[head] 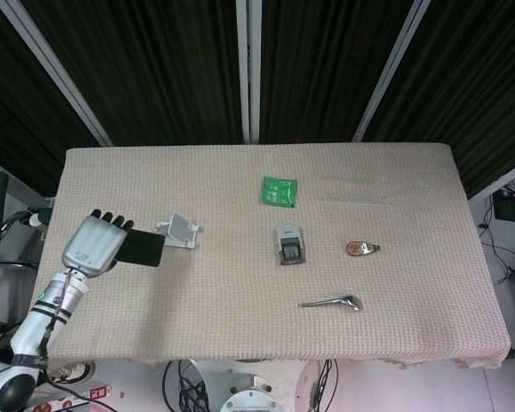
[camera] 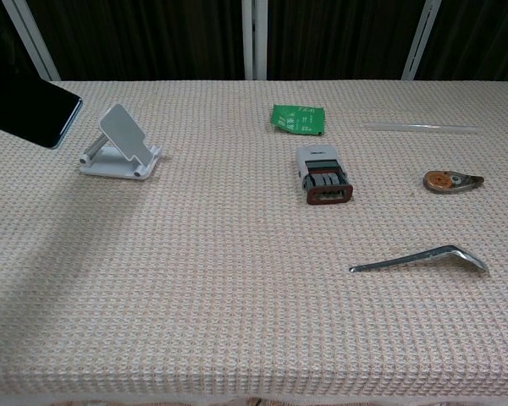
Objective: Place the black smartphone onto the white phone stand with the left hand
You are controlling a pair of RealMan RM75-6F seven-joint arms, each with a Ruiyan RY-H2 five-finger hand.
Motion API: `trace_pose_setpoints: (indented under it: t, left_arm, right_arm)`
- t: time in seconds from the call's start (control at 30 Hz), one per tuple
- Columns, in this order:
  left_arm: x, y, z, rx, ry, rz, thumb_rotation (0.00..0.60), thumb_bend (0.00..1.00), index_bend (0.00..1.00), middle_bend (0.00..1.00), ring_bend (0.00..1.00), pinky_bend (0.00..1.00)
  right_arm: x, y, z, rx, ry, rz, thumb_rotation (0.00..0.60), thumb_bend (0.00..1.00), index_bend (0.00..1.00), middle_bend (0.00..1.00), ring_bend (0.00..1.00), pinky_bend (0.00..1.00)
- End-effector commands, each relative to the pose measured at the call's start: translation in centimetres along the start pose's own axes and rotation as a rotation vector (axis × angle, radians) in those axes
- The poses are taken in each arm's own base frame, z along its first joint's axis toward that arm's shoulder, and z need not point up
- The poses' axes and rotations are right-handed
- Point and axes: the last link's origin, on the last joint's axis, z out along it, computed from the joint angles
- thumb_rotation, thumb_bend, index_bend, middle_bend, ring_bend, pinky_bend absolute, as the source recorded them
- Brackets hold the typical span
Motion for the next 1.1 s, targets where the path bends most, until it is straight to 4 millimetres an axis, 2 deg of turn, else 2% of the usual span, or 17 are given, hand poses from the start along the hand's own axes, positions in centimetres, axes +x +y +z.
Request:
trace_pose_setpoints:
  t: [0.03,0.27,0.53,0.67,0.9,1.1]
  left_arm:
    - [3.3,2.0,2.8,-0.056,-0.059,0.092,0.600,0.33,0.69,0.67,0.59,0.59]
    - [6.0,4.3,5.7,-0.005,-0.152,0.177,0.600,0.33,0.69,0.67,0.59,0.59]
    - [8.5,7.5,7.1,0.060,-0.265,0.165,0.600,0.33,0.68,0.66,0.58,0.58]
    - [9.6,8.9,8.2,0.116,-0.263,0.172,0.600,0.33,0.68,0.66,0.58,0.58]
    - [9.5,10.2,9.5,0.224,-0.268,0.270,0.600,0.33,0.69,0.66,0.58,0.57]
    - [8.8,11.2,10.0,0.251,-0.316,0.367,0.600,0.33,0.68,0.66,0.58,0.57]
  right_arm:
    - [0.3,-0.1,-0.1,0.006,0.011,0.002,0.600,0.30,0.00,0.00,0.00,0.00]
    - [0.6,0.6,-0.7,-0.011,0.017,0.006,0.600,0.30,0.00,0.00,0.00,0.00]
    - [0.7,1.1,-0.8,-0.017,0.016,0.010,0.600,0.30,0.00,0.00,0.00,0.00]
    - [0.6,1.0,-0.8,-0.010,0.015,0.015,0.600,0.30,0.00,0.00,0.00,0.00]
    - [0.4,1.5,-1.1,-0.025,0.009,0.023,0.600,0.30,0.00,0.00,0.00,0.00]
    - [0.2,2.0,-1.3,-0.035,0.005,0.029,0.600,0.30,0.00,0.00,0.00,0.00]
